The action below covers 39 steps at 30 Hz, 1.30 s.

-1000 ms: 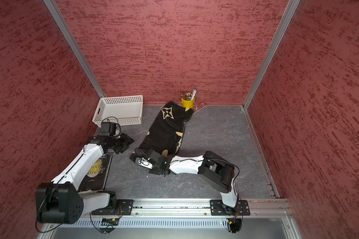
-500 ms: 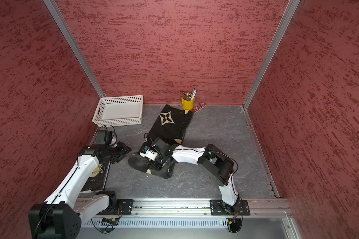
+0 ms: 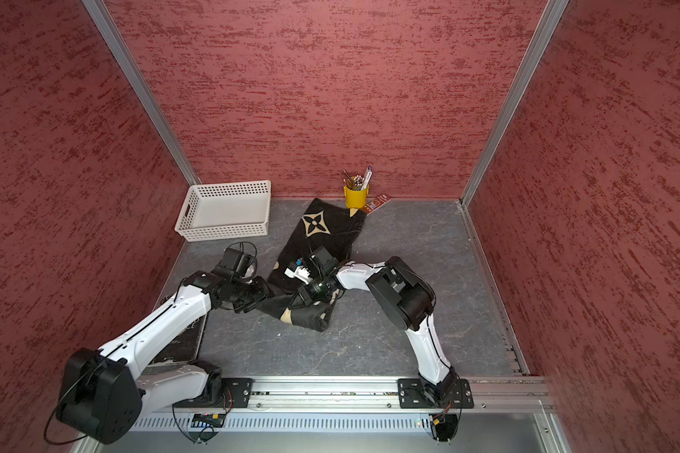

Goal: Roll up the pillowcase
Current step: Roll the pillowcase at the center of the board.

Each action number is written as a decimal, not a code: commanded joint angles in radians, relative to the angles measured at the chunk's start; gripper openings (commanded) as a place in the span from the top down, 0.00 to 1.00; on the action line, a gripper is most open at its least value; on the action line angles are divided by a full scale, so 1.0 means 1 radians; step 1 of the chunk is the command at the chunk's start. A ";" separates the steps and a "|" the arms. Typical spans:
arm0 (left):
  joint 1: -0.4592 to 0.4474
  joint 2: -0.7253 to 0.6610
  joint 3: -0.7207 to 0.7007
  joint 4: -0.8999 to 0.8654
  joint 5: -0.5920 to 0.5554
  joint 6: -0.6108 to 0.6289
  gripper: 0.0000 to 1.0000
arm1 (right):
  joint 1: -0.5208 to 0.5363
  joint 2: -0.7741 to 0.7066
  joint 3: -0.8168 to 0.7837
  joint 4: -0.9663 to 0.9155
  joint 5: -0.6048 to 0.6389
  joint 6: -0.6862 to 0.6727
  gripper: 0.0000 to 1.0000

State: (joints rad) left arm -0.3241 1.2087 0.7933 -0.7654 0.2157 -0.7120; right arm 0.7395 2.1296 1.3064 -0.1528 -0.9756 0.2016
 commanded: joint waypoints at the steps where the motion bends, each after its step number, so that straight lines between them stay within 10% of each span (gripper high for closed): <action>1: -0.006 0.064 0.033 0.054 -0.052 -0.021 0.54 | -0.018 0.008 0.011 0.017 0.018 0.038 0.87; 7: -0.006 0.187 0.084 0.065 -0.077 -0.055 0.56 | -0.016 -0.108 -0.061 0.066 0.170 0.046 0.49; 14: 0.006 0.226 0.097 0.071 -0.067 -0.070 0.57 | 0.042 -0.407 -0.189 0.005 0.677 -0.137 0.04; 20: 0.016 0.230 0.091 0.087 -0.048 -0.070 0.57 | 0.216 -0.523 -0.251 0.046 1.102 -0.370 0.01; 39: 0.033 0.229 0.083 0.090 -0.029 -0.072 0.57 | 0.469 -0.218 -0.189 0.192 1.436 -0.751 0.04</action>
State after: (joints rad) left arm -0.3000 1.4216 0.8810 -0.7078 0.2005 -0.7811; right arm 1.2095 1.8793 1.0874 -0.0315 0.3462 -0.4938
